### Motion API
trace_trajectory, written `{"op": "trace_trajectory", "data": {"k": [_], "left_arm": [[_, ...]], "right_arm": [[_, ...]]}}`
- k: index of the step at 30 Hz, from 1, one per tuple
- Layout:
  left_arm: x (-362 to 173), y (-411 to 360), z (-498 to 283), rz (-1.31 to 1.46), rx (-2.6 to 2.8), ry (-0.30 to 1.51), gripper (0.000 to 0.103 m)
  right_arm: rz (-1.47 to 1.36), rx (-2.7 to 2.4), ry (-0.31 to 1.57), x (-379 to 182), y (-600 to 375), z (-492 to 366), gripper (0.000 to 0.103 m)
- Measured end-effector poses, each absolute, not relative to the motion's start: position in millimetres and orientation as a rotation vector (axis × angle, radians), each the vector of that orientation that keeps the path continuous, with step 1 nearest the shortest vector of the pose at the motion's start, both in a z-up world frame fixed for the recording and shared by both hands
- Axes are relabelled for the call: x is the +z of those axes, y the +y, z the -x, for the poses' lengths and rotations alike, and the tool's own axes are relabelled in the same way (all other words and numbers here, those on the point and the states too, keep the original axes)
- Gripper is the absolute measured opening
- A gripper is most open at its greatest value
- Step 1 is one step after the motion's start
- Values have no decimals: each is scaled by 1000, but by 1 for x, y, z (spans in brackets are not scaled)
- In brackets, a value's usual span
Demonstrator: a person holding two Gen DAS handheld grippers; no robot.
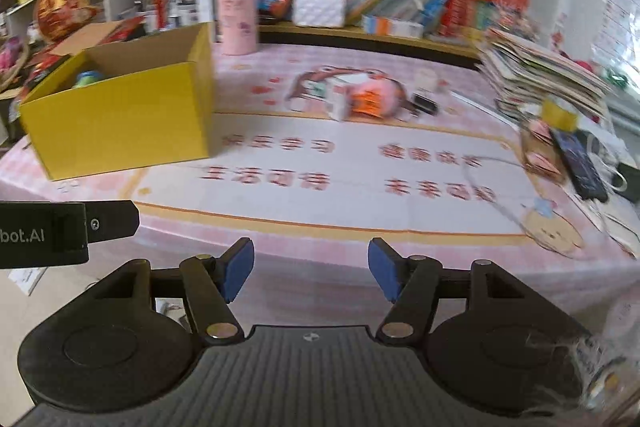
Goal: Organize objects
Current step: 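Lift both tools away from the yellow box toward the table, then close the left tool on the small white box while the right tool grasps the black clip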
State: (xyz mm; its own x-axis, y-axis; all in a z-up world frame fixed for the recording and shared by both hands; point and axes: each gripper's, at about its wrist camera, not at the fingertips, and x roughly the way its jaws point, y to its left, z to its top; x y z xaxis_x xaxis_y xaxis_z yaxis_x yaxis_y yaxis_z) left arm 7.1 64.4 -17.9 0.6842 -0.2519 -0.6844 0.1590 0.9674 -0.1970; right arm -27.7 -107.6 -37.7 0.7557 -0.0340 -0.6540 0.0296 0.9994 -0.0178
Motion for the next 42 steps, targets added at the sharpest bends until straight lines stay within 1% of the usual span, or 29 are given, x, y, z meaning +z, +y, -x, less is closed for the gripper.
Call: {"op": "trace_trajectory", "data": {"k": [9, 16, 26, 36, 42], "left_arm": [[-23, -9, -47, 82, -345, 820, 92], [-34, -44, -83, 87, -358, 867, 92], [-48, -78, -137, 93, -326, 904, 92], [-46, -105, -190, 77, -269, 857, 90], [-58, -116, -222, 89, -226, 866, 89]], "right_arm": [[-24, -141, 747, -41, -180, 2, 62], [-24, -146, 785, -47, -214, -35, 62], [-19, -131, 825, -57, -251, -89, 62], [-38, -165, 798, -59, -291, -147, 62], [-47, -165, 792, -62, -311, -180, 62]]}}
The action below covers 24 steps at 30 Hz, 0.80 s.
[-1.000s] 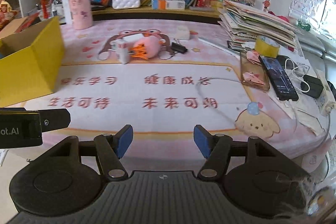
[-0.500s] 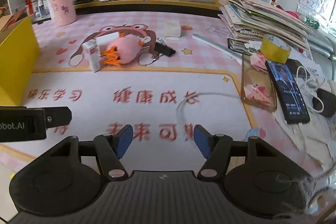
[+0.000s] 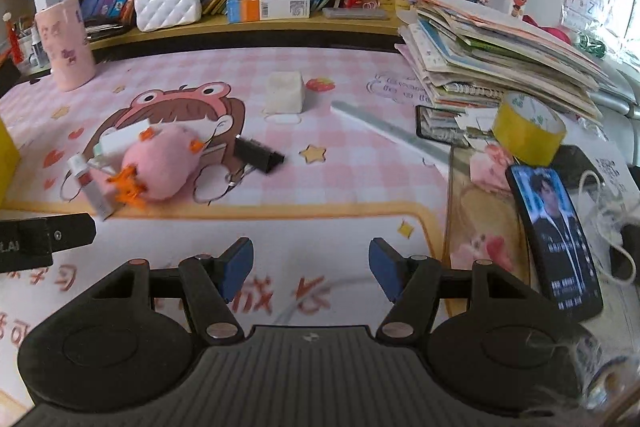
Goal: Organize objects
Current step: 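Close the left tool on the small white box while the right tool grasps the black clip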
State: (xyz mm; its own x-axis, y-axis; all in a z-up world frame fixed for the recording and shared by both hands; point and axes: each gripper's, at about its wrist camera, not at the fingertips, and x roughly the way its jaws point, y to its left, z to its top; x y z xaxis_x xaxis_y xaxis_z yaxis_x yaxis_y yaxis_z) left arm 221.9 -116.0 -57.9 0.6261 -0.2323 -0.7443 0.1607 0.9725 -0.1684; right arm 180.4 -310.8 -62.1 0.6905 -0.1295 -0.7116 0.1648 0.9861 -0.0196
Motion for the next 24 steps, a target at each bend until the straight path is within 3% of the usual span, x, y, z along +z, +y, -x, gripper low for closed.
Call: {"op": "trace_trajectory", "data": {"k": [5, 11, 13, 24], "left_arm": [[-70, -126, -247, 69, -179, 861, 78], [-83, -129, -271, 74, -146, 859, 49], [-84, -129, -275, 80, -160, 857, 29], [-54, -111, -248, 147, -182, 819, 27]], "right_arm": [[-34, -149, 794, -67, -317, -201, 62], [-26, -122, 791, -71, -318, -218, 62], [-27, -115, 789, -73, -319, -224, 62], [44, -52, 747, -85, -313, -262, 61]]}}
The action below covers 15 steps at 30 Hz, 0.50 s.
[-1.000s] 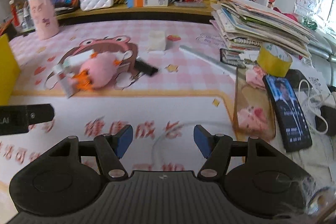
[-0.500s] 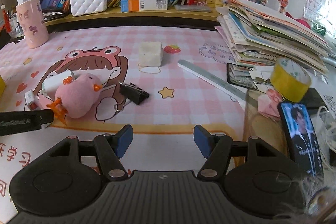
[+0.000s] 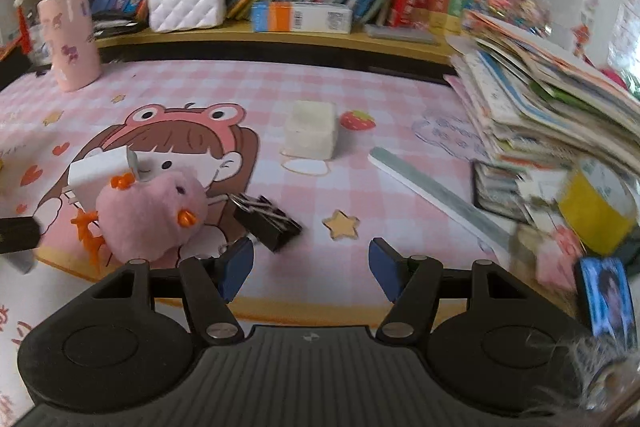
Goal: Organize objects
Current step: 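Close the left tool on the small white box while the right tool grasps the black clip, then carry the white box with the left tool to the yellow box while the right tool carries the clip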
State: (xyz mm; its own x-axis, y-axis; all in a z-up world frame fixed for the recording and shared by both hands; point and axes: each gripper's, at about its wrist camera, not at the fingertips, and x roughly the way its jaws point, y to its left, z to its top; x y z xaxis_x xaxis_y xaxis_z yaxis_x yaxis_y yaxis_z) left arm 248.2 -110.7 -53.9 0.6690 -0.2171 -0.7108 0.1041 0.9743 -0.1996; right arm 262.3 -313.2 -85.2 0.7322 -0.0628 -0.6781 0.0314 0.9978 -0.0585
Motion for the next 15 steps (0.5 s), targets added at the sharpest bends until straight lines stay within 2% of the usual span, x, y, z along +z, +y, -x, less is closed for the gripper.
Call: {"op": "trace_trajectory", "data": {"k": [3, 5, 8, 9, 10, 13, 15], "left_arm": [[-48, -105, -237, 166, -187, 828, 27], [-47, -102, -230, 179, -190, 842, 27], [-43, -99, -221, 192, -201, 856, 27], [-42, -98, -218, 194, -205, 856, 27], [-40, -97, -216, 195, -207, 855, 27], [-37, -91, -211, 204, -200, 846, 27], [-36, -86, -209, 209, -191, 840, 27]], "right_arm": [[102, -1, 729, -88, -303, -272, 56], [156, 38, 714, -91, -295, -278, 50], [230, 81, 689, -94, -287, -284, 27], [245, 94, 683, -94, -286, -284, 16], [252, 95, 670, -93, -286, -284, 11], [244, 90, 633, -87, -289, -278, 3], [223, 80, 627, -82, -291, -273, 2]]}}
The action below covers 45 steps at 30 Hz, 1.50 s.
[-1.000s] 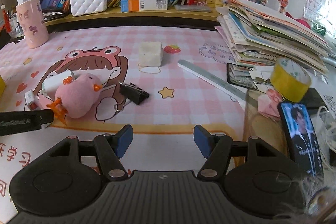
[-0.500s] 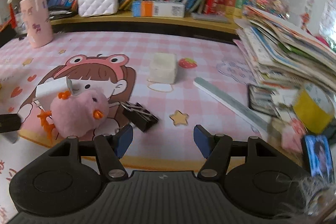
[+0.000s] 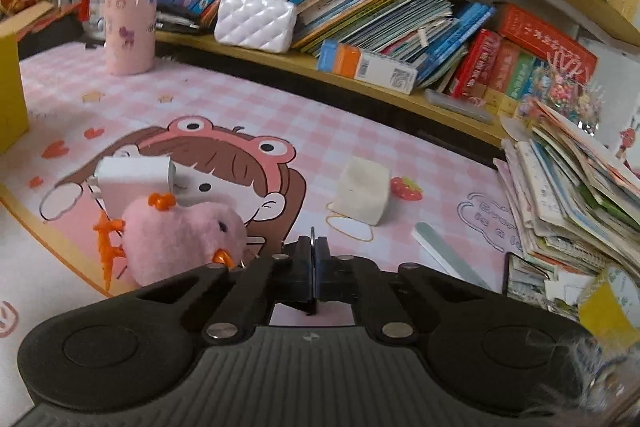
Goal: Organize objects
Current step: 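Carry the white box with the left tool to the yellow box while the right tool carries the clip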
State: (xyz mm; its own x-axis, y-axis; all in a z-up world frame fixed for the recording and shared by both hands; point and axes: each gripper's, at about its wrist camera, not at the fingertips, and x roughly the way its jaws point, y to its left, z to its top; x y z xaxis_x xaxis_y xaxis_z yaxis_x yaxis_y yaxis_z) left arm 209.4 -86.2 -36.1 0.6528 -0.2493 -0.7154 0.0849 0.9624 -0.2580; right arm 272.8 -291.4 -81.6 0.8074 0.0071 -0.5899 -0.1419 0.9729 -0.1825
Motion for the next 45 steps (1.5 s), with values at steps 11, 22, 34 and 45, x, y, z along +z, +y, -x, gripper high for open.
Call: {"op": "trace_trajectory", "data": {"k": [11, 22, 34, 45], "left_arm": [[-29, -69, -189, 234, -240, 808, 27], [-23, -35, -141, 242, -325, 798, 27], [-25, 50, -79, 287, -263, 794, 27], [-23, 132, -29, 331, -154, 756, 27]], "right_arm": [[94, 48, 638, -47, -279, -203, 2], [74, 75, 682, -35, -223, -122, 2], [108, 178, 726, -35, -135, -53, 2], [145, 318, 721, -35, -55, -14, 2]]}}
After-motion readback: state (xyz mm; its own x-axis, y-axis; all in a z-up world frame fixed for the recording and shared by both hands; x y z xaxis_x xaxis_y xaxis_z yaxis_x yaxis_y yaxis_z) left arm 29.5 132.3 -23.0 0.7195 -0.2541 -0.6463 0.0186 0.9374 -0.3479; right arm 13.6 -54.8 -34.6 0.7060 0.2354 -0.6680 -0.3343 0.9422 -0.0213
